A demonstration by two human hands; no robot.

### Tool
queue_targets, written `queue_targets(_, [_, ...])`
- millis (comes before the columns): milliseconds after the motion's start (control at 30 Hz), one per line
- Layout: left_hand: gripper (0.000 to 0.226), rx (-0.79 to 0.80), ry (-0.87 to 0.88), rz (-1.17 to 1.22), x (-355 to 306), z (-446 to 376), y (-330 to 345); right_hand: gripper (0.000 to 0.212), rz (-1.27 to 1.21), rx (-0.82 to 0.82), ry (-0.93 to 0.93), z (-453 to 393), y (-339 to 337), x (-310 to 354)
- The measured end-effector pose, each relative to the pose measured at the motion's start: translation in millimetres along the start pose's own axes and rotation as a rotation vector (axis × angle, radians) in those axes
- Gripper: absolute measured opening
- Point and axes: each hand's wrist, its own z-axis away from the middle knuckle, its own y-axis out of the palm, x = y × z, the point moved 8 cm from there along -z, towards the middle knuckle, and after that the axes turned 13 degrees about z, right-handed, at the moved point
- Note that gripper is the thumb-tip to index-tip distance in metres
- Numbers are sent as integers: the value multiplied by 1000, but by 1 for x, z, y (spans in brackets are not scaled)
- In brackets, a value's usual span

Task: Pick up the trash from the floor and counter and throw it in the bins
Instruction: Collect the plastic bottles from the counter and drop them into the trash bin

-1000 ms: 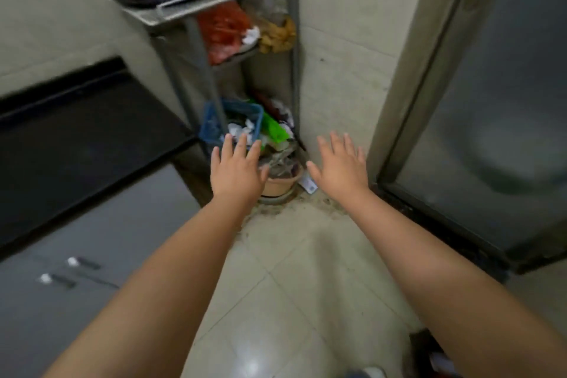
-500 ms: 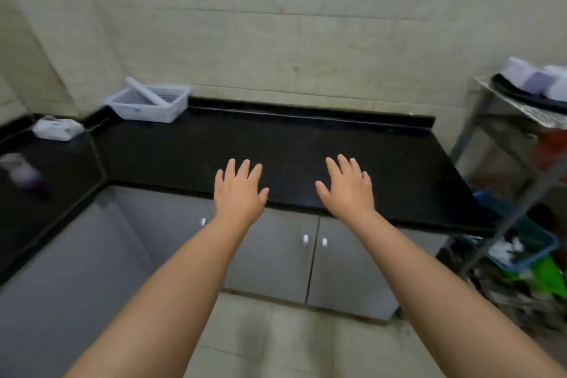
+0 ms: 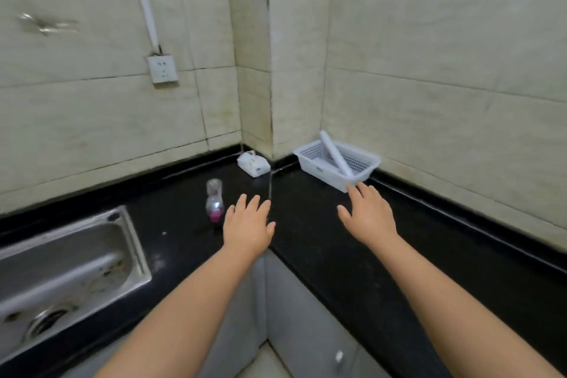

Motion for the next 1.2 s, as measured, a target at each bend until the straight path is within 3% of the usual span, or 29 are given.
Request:
queue_targets(200, [50,8,-241,9,102,-66,10,59,-22,102,-163,-98,50,80])
queue_targets(433, [51,138,-423,135,201,-172,57,58,23,183,-238,-202,116,158])
queue_targets(700, [69,311,-428,242,254,-291,129,58,35,452,-133,-285,240,221])
queue_targets(833, [61,310,-437,293,268,-318,149,59,36,560,-118,-290,289,238])
queue_targets(1000, [51,302,-422,377,284,-336,152,59,27,550,-89,-288,307,241])
queue_targets(1100, [56,285,-393,391,291,-342,143,83,5,545,-77,-286,304,241])
queue_targets(1200, [60,249,-333,400,286,-352,126,64,-4,568,-84,-285,301,239])
